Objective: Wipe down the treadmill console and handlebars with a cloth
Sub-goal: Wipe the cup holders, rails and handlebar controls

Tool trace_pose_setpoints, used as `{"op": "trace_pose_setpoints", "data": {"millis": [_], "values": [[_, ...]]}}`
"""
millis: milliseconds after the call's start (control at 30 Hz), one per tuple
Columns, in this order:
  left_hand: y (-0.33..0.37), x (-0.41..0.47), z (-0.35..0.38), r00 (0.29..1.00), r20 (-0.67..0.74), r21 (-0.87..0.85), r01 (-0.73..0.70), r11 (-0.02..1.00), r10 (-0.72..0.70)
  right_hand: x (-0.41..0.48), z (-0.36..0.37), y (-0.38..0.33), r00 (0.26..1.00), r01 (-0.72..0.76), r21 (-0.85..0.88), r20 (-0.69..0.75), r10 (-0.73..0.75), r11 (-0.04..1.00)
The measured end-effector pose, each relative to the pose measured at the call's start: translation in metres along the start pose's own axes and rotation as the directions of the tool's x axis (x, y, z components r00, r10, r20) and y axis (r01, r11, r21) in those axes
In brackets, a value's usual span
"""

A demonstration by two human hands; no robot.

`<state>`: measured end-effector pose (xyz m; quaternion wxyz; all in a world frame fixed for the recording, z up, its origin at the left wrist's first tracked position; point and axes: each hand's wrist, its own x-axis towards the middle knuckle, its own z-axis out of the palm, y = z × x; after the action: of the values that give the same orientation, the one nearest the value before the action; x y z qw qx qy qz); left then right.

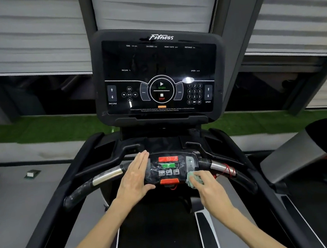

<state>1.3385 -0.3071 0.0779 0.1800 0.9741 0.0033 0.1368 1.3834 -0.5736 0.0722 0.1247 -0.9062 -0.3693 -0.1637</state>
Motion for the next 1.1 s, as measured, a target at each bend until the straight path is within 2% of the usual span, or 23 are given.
{"op": "trace_pose_setpoints", "data": {"millis": [100, 300, 433, 567, 800, 933, 1000, 1100], "values": [[0.001, 0.001, -0.001, 1.0, -0.006, 0.0, 0.007, 1.0, -0.007, 0.012, -0.008, 0.002, 0.999, -0.023, -0.012, 0.032, 0.024, 1.0], [0.0, 0.001, 0.001, 1.0, -0.022, -0.01, 0.003, 1.0, -0.003, 0.066, -0.016, 0.017, 0.996, -0.037, -0.002, -0.081, 0.037, 0.999], [0.0, 0.001, 0.003, 1.0, -0.029, -0.017, 0.0, 1.0, -0.001, 0.038, -0.002, 0.017, 0.996, 0.013, 0.044, -0.094, -0.008, 0.999], [-0.002, 0.002, 0.005, 0.999, -0.032, -0.015, 0.001, 1.0, -0.002, 0.003, 0.001, 0.011, 0.995, 0.097, 0.054, -0.017, -0.096, 0.994], [-0.002, 0.002, 0.004, 1.0, -0.031, 0.0, -0.003, 1.0, 0.003, 0.059, 0.0, 0.022, 0.986, -0.066, 0.181, -0.141, 0.093, 0.981], [-0.002, 0.002, 0.005, 0.999, -0.035, -0.007, 0.0, 1.0, -0.001, 0.081, -0.003, 0.026, 0.97, -0.155, 0.242, -0.144, 0.194, 0.958], [-0.002, 0.002, 0.004, 0.999, -0.035, -0.014, -0.003, 1.0, 0.003, 0.076, -0.008, 0.026, 0.977, -0.113, 0.248, -0.147, 0.153, 0.962], [-0.002, 0.002, 0.004, 0.999, -0.039, -0.026, -0.006, 1.0, 0.005, 0.054, -0.006, 0.028, 0.976, 0.027, 0.232, -0.216, 0.025, 0.972]]}}
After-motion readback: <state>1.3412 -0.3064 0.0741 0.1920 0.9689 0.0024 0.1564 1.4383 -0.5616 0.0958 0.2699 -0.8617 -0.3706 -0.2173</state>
